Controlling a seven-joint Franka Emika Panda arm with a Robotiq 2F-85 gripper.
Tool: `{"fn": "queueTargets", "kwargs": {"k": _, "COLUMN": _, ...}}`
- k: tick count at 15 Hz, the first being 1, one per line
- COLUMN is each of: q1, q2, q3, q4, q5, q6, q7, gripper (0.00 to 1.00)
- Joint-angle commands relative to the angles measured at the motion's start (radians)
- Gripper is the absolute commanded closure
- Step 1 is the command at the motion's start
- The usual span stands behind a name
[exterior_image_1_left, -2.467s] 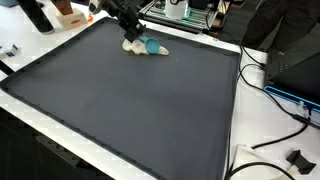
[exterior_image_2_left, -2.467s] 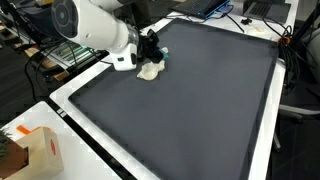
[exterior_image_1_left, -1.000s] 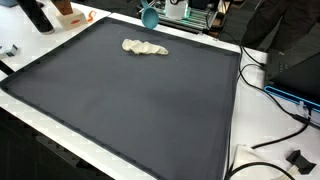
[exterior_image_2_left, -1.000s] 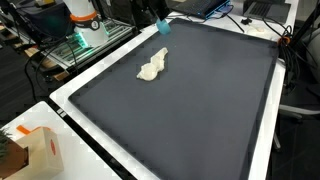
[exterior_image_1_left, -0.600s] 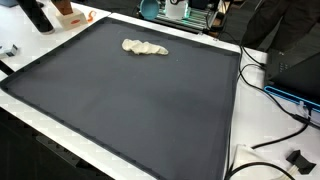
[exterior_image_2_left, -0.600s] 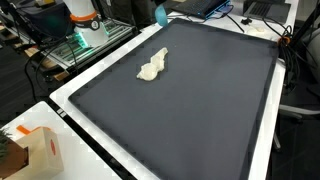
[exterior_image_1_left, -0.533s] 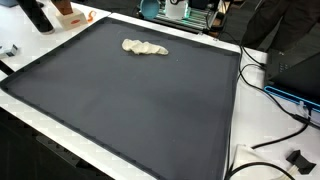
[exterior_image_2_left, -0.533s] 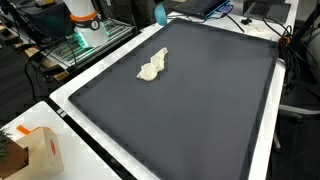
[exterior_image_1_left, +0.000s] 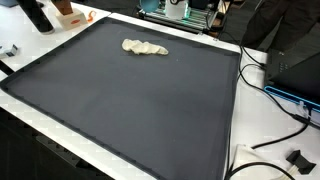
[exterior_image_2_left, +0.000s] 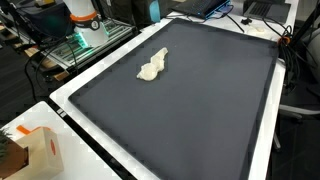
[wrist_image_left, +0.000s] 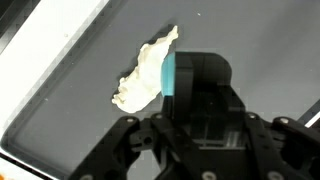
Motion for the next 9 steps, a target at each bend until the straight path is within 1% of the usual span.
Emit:
{"fn": "queueTargets", "kwargs": {"k": 1, "q1": 0.008, "q2": -0.004, "q3": -0.006, "q4": 0.003, "q5": -0.007, "q6": -0.002, "q7": 0.011, "gripper": 0.5}}
{"fn": "queueTargets", "kwargs": {"k": 7, "q1": 0.005, "q2": -0.008, "q3": -0.005, "q4": 0.003, "q5": -0.009, "q6": -0.002, "q7": 0.019, "gripper": 0.5}}
{"fn": "queueTargets", "kwargs": {"k": 8, "q1": -0.036, "q2": -0.02, "q3": 0.044, "q4": -0.001, "q5": -0.106, "q6": 0.011, "q7": 0.145, "gripper": 0.75}}
{"fn": "queueTargets", "kwargs": {"k": 9, "q1": -0.044, "q2": -0.018, "q3": 0.056, "q4": 0.0, "q5": -0.141, "q6": 0.018, "q7": 0.197, "gripper": 0.75}}
